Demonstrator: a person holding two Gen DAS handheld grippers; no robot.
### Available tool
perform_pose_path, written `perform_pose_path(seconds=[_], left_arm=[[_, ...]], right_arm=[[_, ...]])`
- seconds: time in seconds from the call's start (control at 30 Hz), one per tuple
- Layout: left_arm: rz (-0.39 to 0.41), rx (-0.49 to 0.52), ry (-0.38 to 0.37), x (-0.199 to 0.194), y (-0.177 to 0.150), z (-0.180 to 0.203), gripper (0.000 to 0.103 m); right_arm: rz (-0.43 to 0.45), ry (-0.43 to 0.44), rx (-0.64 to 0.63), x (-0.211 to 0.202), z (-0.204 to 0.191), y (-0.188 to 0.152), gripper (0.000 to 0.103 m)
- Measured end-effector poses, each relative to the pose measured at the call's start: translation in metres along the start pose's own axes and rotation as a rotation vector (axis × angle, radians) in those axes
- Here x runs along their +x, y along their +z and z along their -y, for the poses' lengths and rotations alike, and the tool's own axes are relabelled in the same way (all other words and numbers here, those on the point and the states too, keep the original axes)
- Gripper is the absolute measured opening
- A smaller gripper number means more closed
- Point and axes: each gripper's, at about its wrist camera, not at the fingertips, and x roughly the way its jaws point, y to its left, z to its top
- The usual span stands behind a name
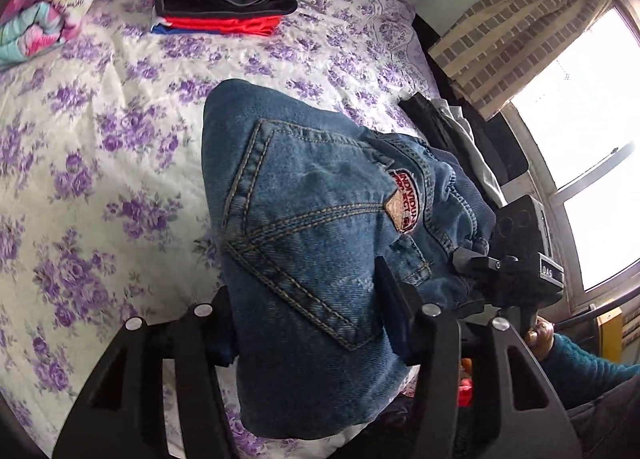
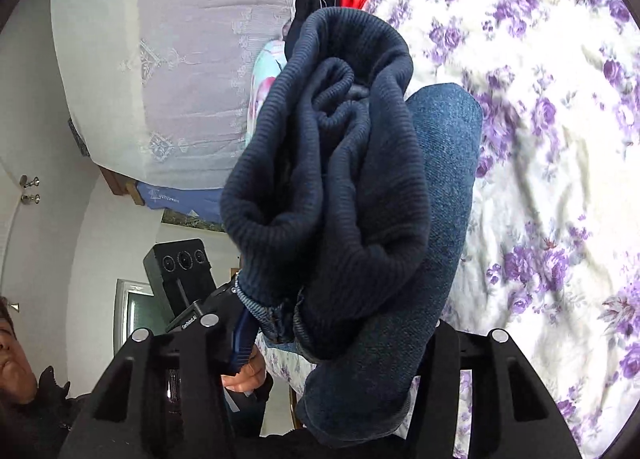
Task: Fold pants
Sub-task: 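Hold the jeans bundle with both grippers and carry it toward the clothes stack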
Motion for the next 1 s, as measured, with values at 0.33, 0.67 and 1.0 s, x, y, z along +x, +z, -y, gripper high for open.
perform_pose_path(seconds=[0.33, 0.67, 1.0], left_arm=[[-0.122, 0.052, 0.064, 0.034, -0.008, 0.013, 0.053], [-0.080, 0.039, 0.186, 0.037, -0.006, 0.044, 0.054], [-0.009, -0.114, 0.319, 0.042, 0.003, 0.076, 0.054]], right_arm=[[0.017, -0.046, 0.097, -0.016, 0.042, -0.032, 0.054], [-0.060, 0.003, 0.063, -0.020, 0.053, -0.009, 0.054], [-0.286, 0.047, -0.016, -0.028, 0.050, 0.039, 0.054]])
